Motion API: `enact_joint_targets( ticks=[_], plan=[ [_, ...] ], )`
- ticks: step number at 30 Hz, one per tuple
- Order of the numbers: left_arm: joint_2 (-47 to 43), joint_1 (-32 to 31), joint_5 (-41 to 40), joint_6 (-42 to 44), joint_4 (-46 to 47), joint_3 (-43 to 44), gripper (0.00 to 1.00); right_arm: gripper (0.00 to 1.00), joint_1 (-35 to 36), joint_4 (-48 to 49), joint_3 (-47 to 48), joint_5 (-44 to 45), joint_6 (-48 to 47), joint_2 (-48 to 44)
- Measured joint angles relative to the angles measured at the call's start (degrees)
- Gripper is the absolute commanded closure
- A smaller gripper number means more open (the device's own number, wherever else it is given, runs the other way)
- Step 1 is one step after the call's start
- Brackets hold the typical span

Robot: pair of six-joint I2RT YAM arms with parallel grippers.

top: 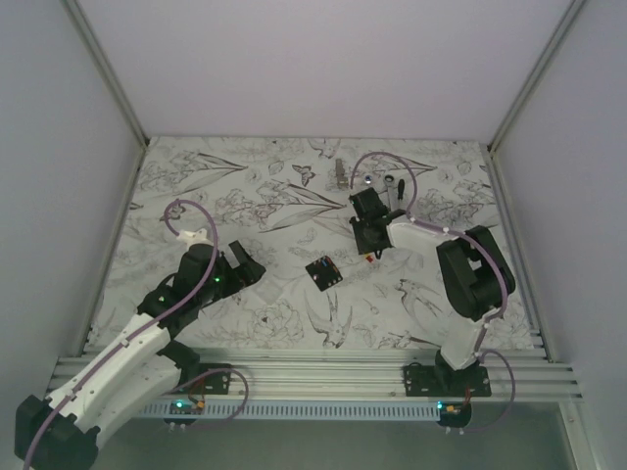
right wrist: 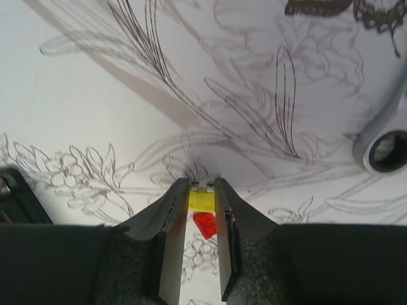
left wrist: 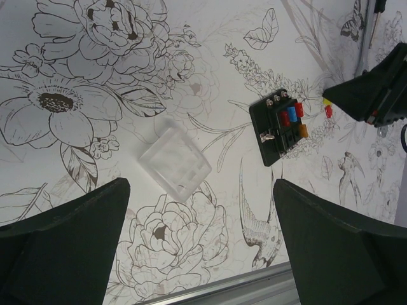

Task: Snap on the fuse box
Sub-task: Pick up the fuse from the center of the board.

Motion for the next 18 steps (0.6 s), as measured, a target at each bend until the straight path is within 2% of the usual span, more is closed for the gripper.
enact_joint_targets(
  ticks=[6,18],
  plan=[
    [0.0,0.0,0.4,0.0,0.0,0.0,0.00,0.60,0.2,-1.8,-2.3,-0.1,0.1,-3.0],
    [0.0,0.0,1.1,-0.4,0.0,0.0,0.00,0.61,0.2,-3.1,-2.3,-1.6,-0.5,-3.7]
  ],
)
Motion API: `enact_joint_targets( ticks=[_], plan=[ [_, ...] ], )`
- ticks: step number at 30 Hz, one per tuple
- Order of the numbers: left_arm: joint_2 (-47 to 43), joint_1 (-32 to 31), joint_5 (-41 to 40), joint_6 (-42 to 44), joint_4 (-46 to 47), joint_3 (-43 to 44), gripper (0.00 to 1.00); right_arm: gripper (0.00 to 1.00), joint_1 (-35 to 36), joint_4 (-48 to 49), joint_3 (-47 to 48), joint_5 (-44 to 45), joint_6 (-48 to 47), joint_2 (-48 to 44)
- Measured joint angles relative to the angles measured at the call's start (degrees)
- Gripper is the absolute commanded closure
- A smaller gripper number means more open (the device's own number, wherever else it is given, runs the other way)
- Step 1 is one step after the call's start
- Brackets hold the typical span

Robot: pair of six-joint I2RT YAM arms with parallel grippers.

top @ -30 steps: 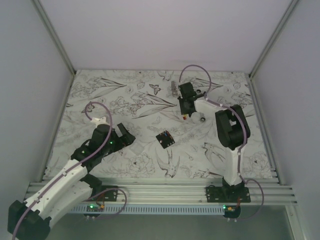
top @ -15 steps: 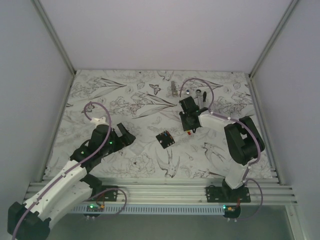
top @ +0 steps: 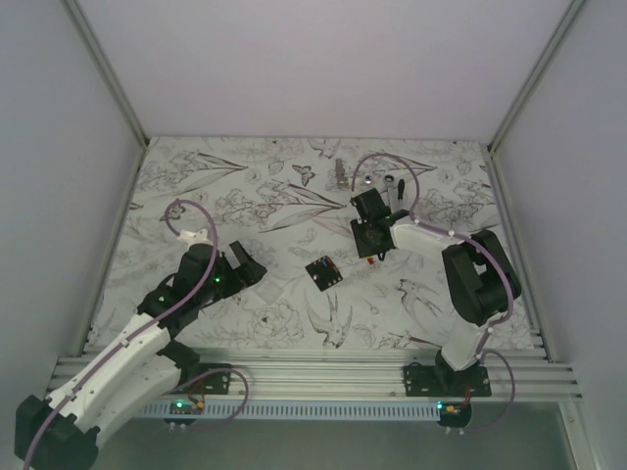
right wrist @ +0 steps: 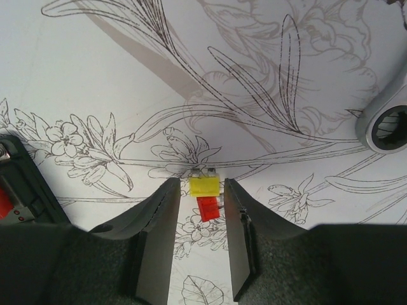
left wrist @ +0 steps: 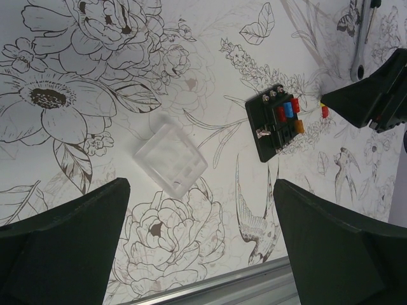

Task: Snap on the fuse box
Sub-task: Pick up the fuse from the center of the board.

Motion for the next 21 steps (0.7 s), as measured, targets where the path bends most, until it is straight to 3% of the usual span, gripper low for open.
enact_joint_targets(
  ticks=[11,21],
  plan=[
    [0.0,0.0,0.2,0.0,0.0,0.0,0.00,0.65,0.0,-0.9,0.1,-1.3,-0.8,1.2],
    [0.5,0.0,0.4,0.0,0.0,0.0,0.00,0.78,1.2,-1.7,0.8,0.9,-0.8,1.6]
  ],
)
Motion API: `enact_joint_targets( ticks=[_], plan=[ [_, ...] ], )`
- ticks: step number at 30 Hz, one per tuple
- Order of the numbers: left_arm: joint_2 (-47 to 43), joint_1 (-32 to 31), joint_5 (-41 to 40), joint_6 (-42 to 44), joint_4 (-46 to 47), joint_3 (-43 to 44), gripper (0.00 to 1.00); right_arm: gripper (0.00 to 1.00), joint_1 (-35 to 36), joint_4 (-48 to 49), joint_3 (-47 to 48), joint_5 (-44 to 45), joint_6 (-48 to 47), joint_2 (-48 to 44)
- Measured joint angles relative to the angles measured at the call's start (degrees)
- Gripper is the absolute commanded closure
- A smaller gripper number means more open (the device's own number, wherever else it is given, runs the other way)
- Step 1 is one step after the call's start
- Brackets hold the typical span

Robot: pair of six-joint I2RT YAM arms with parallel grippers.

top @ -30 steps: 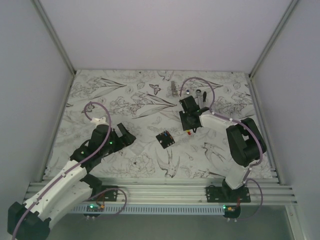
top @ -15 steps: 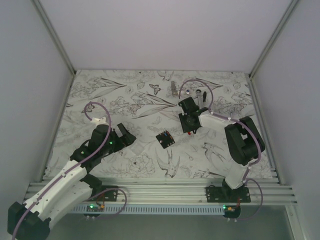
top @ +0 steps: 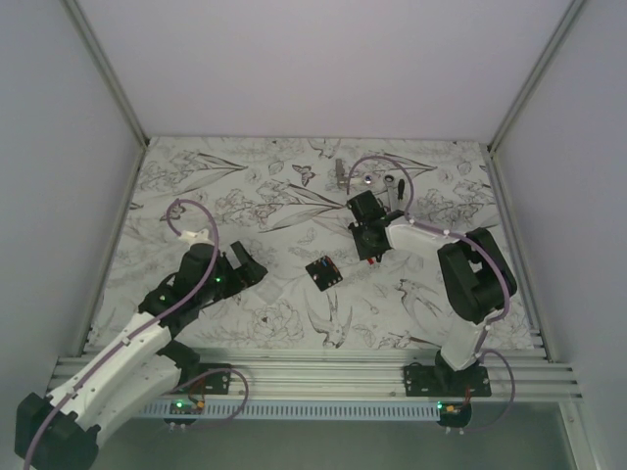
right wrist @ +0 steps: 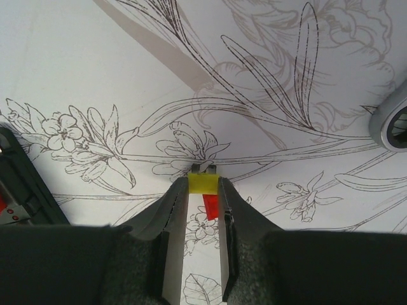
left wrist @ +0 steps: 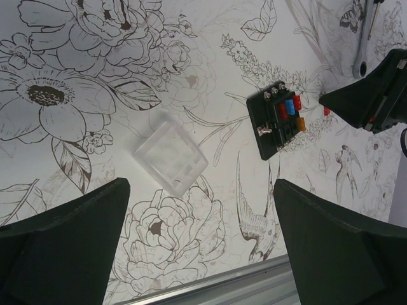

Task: Snap on the fuse box
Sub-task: Pick up the fuse from the center of the board.

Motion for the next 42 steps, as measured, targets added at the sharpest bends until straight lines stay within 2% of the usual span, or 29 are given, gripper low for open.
enact_joint_targets(
  ticks=[11,23,32,42],
  plan=[
    [4.6,0.0,3.7,-0.4,1.0,2.6,0.02,0.79,3.5,0.2,0.0,0.9,-1.0,-0.8],
    [14.3,0.0,12.0,-1.9,7.8,5.9,0.08,0.82,10.1,5.9,-0.5,-3.3,-4.5,-12.1],
    [21.9,0.0,18.3,-2.2,13.1,12.0,0.23,0.82,14.9,12.4,-4.7,-8.4,-7.8,-17.5],
    [27.2,-0.4,22.3,-3.8,17.6,15.0,0.41,0.82,15.7,20.5,-9.1,-16.5,-9.1,-21.7]
  ],
)
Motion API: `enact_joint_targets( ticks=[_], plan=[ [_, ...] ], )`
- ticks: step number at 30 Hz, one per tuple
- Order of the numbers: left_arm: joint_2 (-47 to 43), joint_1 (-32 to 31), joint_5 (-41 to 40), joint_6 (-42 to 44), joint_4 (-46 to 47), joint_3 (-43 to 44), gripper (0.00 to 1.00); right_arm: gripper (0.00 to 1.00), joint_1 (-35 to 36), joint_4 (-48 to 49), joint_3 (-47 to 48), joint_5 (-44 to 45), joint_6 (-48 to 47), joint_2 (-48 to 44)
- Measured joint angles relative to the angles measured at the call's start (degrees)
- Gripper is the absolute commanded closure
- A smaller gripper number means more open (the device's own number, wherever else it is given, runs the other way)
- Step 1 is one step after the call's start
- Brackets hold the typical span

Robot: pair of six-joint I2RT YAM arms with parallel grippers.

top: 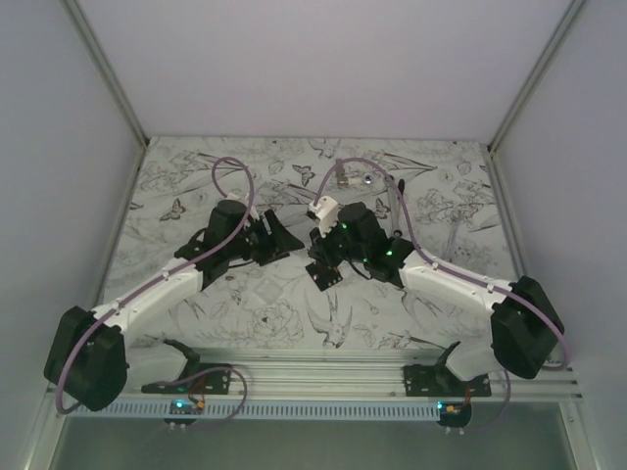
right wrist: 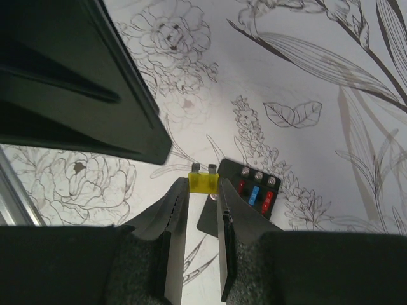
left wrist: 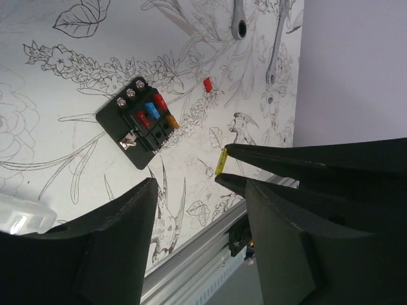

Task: Snap on the fuse box
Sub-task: Pick up the fuse from the center of the board.

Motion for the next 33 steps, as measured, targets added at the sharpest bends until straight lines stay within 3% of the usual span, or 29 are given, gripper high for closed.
enact_joint_targets(
  ticks=[10,22,33],
  plan=[
    [1.3,-1.7,0.3,-0.7,1.7,0.5,0.62,0.83,0.3,5.8,-2.8,-4.5,0.1,-1.1],
    [1.1,-2.0,-0.2,-1.4,2.4,0.2,0.71,0.84,0.3,10.2,-3.8,-5.8,1.4,-1.4],
    [-0.5,-2.3,-1.4,-3.2,4.5,-1.3,0.92,0.84,0.6,13.8,-4.9,-6.0,4.2,-1.4]
  ],
)
